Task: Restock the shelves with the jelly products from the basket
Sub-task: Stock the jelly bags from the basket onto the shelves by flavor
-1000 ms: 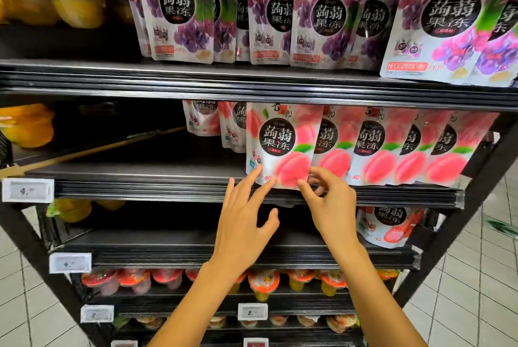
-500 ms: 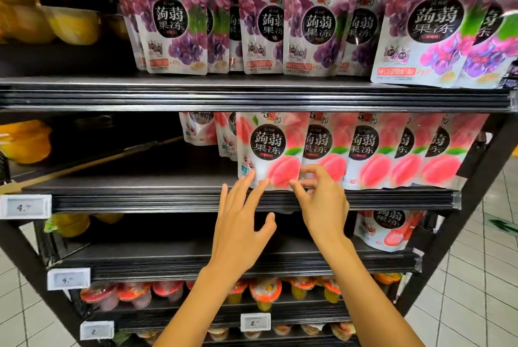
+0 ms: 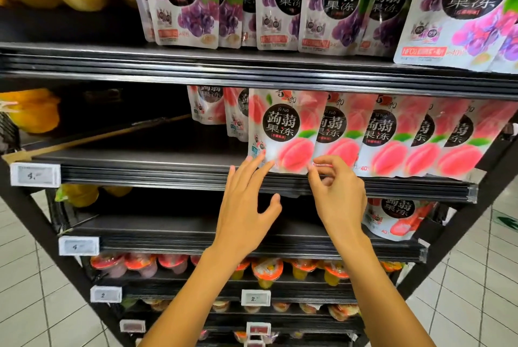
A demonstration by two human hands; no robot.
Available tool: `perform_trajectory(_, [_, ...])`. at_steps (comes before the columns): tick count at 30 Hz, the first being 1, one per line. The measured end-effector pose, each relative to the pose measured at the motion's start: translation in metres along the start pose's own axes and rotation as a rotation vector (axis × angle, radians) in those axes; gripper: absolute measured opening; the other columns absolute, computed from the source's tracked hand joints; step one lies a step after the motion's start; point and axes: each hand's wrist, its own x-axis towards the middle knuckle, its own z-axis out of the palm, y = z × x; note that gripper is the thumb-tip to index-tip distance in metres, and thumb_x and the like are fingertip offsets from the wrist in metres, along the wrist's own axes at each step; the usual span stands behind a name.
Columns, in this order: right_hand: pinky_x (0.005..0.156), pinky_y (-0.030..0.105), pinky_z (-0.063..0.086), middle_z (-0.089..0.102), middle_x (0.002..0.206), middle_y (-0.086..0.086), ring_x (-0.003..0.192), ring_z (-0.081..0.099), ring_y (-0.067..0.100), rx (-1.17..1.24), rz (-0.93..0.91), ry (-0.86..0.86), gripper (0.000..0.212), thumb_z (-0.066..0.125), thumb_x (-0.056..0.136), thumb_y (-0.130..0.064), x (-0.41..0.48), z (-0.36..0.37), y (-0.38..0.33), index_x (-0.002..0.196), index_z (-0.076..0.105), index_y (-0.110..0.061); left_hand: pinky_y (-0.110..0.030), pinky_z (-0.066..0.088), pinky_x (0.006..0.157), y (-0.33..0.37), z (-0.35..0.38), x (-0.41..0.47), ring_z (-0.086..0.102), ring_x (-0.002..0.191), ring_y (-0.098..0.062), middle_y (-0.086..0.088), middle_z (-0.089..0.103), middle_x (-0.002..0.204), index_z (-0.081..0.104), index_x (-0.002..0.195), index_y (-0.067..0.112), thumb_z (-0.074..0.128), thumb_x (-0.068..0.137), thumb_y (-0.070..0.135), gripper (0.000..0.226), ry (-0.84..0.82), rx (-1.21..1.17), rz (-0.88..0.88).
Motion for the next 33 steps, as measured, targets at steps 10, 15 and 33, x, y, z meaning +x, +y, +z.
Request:
perform_trajectory(10, [0.062, 0.028, 0.049, 0.070, 0.079, -0.014, 0.067, 0.062, 0.007, 0.237, -0.025, -0.132, 0.023, 0.062, 0.090, -0.021, -0.067, 0.028, 0.011, 0.110, 0.059, -0.032, -0.012, 0.038, 0.098, -0.029, -0.021, -0.060, 0.052, 0.115, -0.002, 0.014, 0.059, 0.120, 0.060, 0.121, 0.022, 0.057, 0.093, 0.017, 0.029, 0.057, -0.244, -0.185])
perform_trajectory(15, [0.054, 0.011, 0.042, 0.063, 0.063, -0.018, 0.055, 0.055, 0.000, 0.185, 0.191, -0.406, 0.017, 0.057, 0.087, -0.013, -0.159, 0.080, 0.034, 0.100, 0.065, -0.020, -0.028, 0.048, 0.093, -0.108, -0.036, -0.152, 0.059, 0.106, -0.013, 0.006, 0.065, 0.115, 0.064, 0.114, 0.019, 0.056, 0.093, 0.013, 0.023, -0.155, -0.222, -0.394])
perform_trajectory(33, [0.065, -0.002, 0.039, 0.065, 0.094, 0.018, 0.079, 0.063, 0.010, -0.077, 0.850, -0.971, 0.018, 0.055, 0.085, 0.020, -0.497, 0.247, 0.178, 0.098, 0.067, 0.015, -0.023, 0.044, 0.073, -0.334, 0.012, -0.541, 0.067, 0.096, -0.033, -0.010, 0.070, 0.105, 0.063, 0.121, 0.007, 0.064, 0.088, 0.005, 0.032, -0.579, -0.156, -1.192])
